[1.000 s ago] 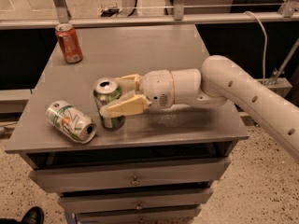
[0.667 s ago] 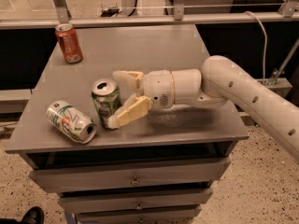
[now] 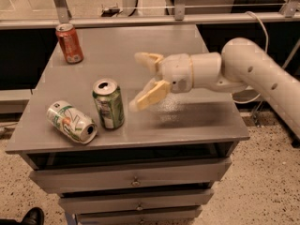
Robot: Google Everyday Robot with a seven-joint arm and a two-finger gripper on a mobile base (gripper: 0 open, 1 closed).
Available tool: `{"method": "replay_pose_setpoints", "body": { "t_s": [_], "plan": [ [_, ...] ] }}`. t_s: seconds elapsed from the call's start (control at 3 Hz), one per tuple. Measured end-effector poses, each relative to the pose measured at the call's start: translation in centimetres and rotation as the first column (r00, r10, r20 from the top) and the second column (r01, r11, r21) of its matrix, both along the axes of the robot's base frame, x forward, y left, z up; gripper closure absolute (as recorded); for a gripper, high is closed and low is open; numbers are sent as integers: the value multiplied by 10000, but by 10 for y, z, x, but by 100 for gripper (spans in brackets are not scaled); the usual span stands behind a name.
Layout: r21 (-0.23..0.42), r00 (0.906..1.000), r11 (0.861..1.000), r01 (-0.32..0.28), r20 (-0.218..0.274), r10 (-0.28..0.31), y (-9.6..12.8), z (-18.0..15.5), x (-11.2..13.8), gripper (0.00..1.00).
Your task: Move green can near 7up can
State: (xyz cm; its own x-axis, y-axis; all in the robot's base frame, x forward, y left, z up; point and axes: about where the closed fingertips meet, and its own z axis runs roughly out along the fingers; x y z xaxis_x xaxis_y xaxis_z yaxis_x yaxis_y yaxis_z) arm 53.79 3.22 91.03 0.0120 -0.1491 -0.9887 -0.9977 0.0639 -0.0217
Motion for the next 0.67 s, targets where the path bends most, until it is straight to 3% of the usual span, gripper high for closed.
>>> {"method": "replay_pose_setpoints", "body": {
  "t_s": [0.33,0.67],
  "plan": [
    [-139,9919,9959,894,915,-878,-40,29,38,0],
    [-63,9872,9937,1119,1150,-1104,-49,40,47,0]
  ]
}}
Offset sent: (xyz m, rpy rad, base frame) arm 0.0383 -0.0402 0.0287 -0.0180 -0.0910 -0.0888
